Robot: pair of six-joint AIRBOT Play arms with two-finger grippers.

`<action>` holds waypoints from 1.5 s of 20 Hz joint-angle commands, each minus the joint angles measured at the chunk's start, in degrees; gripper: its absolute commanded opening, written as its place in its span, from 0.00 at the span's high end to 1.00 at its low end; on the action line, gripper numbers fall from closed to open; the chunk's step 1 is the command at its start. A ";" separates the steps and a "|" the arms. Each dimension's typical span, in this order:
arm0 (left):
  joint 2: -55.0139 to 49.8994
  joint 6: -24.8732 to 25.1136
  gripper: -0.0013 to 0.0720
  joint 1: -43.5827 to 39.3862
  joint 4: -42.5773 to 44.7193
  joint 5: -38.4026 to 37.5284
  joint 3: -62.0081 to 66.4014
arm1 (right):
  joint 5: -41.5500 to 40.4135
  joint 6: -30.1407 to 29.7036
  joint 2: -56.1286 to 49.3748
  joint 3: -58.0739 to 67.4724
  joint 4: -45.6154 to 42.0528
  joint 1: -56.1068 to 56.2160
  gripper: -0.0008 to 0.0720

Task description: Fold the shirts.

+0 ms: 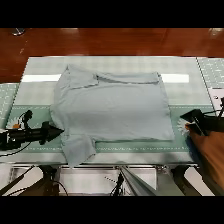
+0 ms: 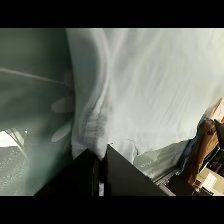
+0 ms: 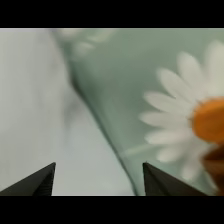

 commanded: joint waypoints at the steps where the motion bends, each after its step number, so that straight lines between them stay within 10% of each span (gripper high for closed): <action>1: 0.00 1.16 0.95 -1.31 -0.83 -0.52 0.13 | 6.67 3.30 -2.82 -1.99 -5.75 -4.20 0.13; 16: 0.00 -1.01 0.95 -1.33 -0.66 1.05 0.11 | 0.81 -2.99 -14.51 -0.46 2.45 13.60 0.15; 19: 0.00 -1.01 0.95 -1.97 -1.14 1.05 0.13 | 0.11 -5.05 -14.51 3.34 4.15 18.05 0.96; 24: 1.07 -0.15 0.95 -5.90 -20.70 -2.60 11.69 | 3.91 -2.97 -14.51 27.32 6.45 19.54 0.96; 30: 4.31 -6.78 0.95 -19.06 -28.81 8.81 56.87 | 5.97 3.58 -13.84 72.96 7.76 19.54 0.96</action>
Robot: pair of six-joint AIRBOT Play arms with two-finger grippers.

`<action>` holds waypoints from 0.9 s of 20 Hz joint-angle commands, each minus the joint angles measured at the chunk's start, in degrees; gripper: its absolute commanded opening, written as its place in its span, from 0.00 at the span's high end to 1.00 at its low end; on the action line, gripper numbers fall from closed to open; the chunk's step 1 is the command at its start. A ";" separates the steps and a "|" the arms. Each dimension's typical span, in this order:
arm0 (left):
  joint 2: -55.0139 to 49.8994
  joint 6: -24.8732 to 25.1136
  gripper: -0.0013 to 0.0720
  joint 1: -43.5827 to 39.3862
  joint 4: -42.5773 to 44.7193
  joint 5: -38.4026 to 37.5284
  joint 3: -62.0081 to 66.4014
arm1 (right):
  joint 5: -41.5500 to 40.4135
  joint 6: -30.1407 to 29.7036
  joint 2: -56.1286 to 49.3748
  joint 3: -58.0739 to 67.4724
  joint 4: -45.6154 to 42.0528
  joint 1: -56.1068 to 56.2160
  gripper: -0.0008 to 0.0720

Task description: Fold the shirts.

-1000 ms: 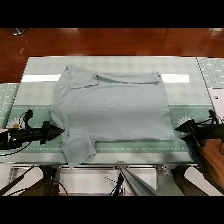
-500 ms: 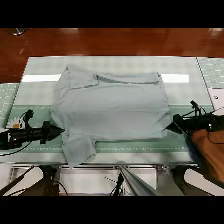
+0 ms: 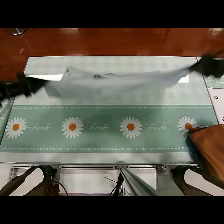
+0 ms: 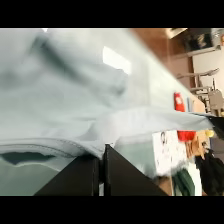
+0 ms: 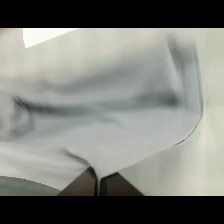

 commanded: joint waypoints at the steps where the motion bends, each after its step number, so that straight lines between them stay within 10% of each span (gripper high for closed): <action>1: 1.55 -4.55 0.95 -5.95 -3.39 9.05 26.60 | 1.53 4.04 1.29 24.50 0.94 0.17 0.96; 6: 7.61 -14.16 0.95 -4.39 13.11 10.97 48.87 | 2.86 4.09 13.07 32.81 -0.72 0.17 0.96; 12: 25.94 -23.52 0.95 1.29 49.09 7.34 50.53 | 10.91 8.70 26.93 32.04 -18.38 0.17 0.96; 18: 32.79 -26.93 0.95 2.75 63.63 -1.81 50.36 | 13.46 10.05 34.40 22.99 -24.65 0.20 0.96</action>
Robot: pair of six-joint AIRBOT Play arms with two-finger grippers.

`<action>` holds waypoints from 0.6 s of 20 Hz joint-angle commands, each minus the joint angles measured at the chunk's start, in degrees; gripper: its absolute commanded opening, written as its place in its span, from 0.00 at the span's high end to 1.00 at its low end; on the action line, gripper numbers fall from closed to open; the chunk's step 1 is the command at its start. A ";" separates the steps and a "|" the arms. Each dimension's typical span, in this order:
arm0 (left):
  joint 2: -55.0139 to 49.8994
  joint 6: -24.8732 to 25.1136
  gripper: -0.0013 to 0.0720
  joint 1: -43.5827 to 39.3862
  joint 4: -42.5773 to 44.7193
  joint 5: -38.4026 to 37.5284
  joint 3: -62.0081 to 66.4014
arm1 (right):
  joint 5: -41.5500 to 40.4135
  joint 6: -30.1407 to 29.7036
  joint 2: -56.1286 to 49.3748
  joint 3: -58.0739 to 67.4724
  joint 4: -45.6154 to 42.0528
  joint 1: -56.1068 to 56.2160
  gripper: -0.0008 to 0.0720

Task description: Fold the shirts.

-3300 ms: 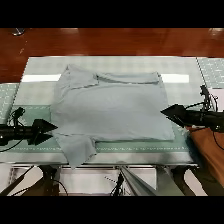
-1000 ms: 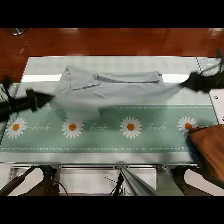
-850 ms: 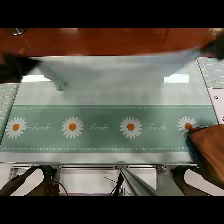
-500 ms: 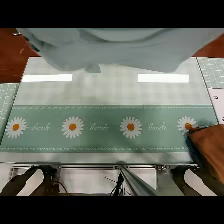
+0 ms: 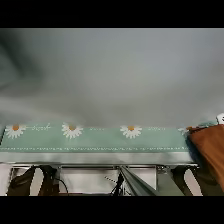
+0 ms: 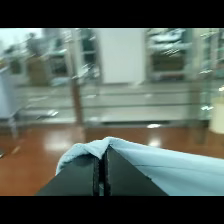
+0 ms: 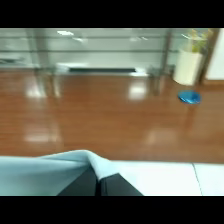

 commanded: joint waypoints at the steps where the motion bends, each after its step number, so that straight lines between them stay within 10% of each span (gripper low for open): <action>1: 2.51 -2.89 0.95 0.61 9.66 -5.64 -0.74 | 2.60 1.46 3.45 -5.77 -5.75 0.02 0.96; 12: -10.29 7.37 0.95 -0.02 -20.39 2.29 -33.66 | -10.34 -6.25 -10.12 -32.28 11.43 1.09 0.96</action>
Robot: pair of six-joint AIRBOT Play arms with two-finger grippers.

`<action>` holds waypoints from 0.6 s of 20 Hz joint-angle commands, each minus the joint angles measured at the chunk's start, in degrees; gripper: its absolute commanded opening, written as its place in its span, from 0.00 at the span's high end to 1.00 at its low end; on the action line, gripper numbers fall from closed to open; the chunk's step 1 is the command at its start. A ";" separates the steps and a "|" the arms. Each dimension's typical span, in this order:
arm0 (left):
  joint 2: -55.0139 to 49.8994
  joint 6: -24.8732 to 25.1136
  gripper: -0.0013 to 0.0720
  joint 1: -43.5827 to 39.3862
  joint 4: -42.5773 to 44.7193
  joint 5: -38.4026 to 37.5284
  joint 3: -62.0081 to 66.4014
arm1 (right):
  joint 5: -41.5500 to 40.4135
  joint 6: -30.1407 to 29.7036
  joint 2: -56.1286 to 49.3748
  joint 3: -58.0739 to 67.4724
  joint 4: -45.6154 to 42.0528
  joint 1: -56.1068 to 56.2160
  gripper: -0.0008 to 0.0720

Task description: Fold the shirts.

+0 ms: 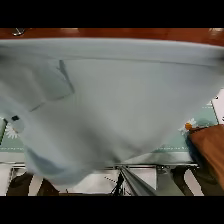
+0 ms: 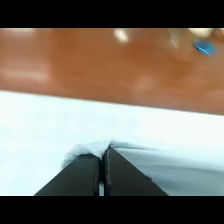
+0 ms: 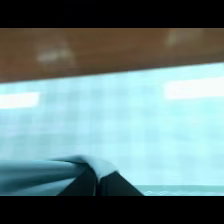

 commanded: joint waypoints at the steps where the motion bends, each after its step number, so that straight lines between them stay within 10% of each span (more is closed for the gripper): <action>1: -9.49 3.93 0.95 -1.68 -10.80 5.90 -8.37 | -8.09 -4.96 -11.10 -5.70 7.48 2.16 0.96; 12: -49.05 0.61 0.95 -14.80 -10.80 30.47 -4.39 | -19.39 -4.70 -58.45 13.62 13.79 9.81 0.96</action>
